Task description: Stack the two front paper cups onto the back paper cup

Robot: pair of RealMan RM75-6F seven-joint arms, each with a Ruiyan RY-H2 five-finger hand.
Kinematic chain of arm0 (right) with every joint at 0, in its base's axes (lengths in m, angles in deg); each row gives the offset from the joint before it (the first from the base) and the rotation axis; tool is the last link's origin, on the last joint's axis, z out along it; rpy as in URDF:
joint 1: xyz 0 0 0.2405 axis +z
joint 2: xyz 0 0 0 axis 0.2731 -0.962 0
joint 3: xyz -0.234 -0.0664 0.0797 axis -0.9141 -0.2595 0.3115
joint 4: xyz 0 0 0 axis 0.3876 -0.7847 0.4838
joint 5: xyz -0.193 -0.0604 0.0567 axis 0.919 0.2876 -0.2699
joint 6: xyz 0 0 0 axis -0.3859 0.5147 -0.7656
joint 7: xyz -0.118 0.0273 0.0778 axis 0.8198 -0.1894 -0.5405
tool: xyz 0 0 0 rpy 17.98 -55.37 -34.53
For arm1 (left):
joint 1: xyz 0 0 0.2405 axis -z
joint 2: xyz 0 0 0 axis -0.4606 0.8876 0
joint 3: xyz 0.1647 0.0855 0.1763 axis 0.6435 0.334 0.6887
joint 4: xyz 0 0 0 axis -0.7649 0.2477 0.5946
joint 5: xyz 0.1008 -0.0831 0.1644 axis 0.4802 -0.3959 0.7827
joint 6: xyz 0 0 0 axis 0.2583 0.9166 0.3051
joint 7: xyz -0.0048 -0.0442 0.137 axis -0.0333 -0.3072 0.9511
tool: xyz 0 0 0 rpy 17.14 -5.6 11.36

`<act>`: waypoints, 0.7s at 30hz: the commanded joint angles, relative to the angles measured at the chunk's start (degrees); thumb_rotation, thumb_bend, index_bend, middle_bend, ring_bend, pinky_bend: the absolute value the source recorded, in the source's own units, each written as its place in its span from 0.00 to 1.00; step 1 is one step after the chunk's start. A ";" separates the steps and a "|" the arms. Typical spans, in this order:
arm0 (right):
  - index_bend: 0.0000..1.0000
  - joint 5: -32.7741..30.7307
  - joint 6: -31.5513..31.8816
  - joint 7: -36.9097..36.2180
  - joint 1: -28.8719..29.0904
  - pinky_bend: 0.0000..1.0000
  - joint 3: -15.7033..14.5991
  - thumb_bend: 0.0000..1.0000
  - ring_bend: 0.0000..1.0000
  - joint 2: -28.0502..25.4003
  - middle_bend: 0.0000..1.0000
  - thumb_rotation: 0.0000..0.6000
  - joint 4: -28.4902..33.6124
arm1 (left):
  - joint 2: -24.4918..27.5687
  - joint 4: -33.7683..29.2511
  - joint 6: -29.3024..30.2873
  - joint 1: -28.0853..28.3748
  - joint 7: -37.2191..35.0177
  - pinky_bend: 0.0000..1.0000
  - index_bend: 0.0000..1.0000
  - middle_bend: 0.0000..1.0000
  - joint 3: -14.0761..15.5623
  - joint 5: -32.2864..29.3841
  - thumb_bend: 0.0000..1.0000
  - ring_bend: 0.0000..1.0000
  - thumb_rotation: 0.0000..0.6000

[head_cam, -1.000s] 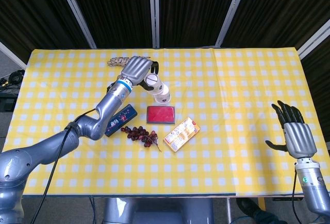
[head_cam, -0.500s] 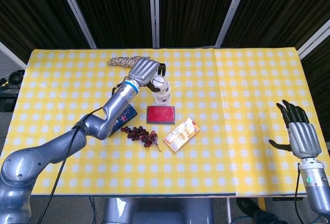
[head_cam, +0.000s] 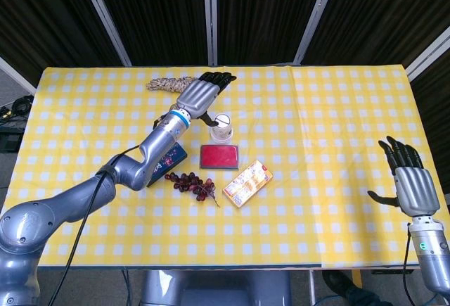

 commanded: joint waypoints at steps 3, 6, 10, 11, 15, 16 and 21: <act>0.00 0.28 0.26 0.25 -0.11 0.00 0.02 0.00 0.00 -0.05 0.00 1.00 0.09 | 2.44 -2.92 4.35 -2.63 1.30 0.00 0.00 0.00 0.62 0.02 0.00 0.00 1.00; 0.00 0.24 0.49 1.24 -0.21 0.00 0.04 0.00 0.00 0.01 0.00 1.00 -0.01 | 4.68 -6.90 10.58 -6.38 2.80 0.00 0.00 0.00 0.87 -0.55 0.00 0.00 1.00; 0.00 0.11 0.78 2.88 -0.40 0.00 0.00 0.00 0.00 -0.11 0.00 1.00 0.52 | 9.40 -15.64 18.54 -13.07 6.29 0.00 0.00 0.00 2.28 -2.26 0.00 0.00 1.00; 0.00 0.10 0.66 2.89 -0.41 0.00 -0.04 0.00 0.00 -0.25 0.00 1.00 0.79 | 10.90 -18.27 19.54 -14.69 6.90 0.00 0.00 0.00 2.71 -3.11 0.00 0.00 1.00; 0.00 0.59 0.93 3.45 -0.48 0.00 -0.09 0.00 0.00 -0.59 0.00 1.00 1.56 | 18.32 -30.14 24.28 -21.80 8.69 0.00 0.00 0.00 4.90 -5.61 0.00 0.00 1.00; 0.00 0.69 1.11 3.49 -0.54 0.00 -0.07 0.00 0.00 -0.62 0.00 1.00 1.73 | 19.66 -32.41 26.00 -23.44 8.87 0.00 0.00 0.00 5.51 -5.31 0.00 0.00 1.00; 0.00 0.87 1.86 3.18 -0.68 0.00 0.38 0.00 0.00 -0.64 0.00 1.00 2.18 | 28.88 -45.78 32.65 -32.61 9.43 0.00 0.00 0.00 10.05 -4.30 0.00 0.00 1.00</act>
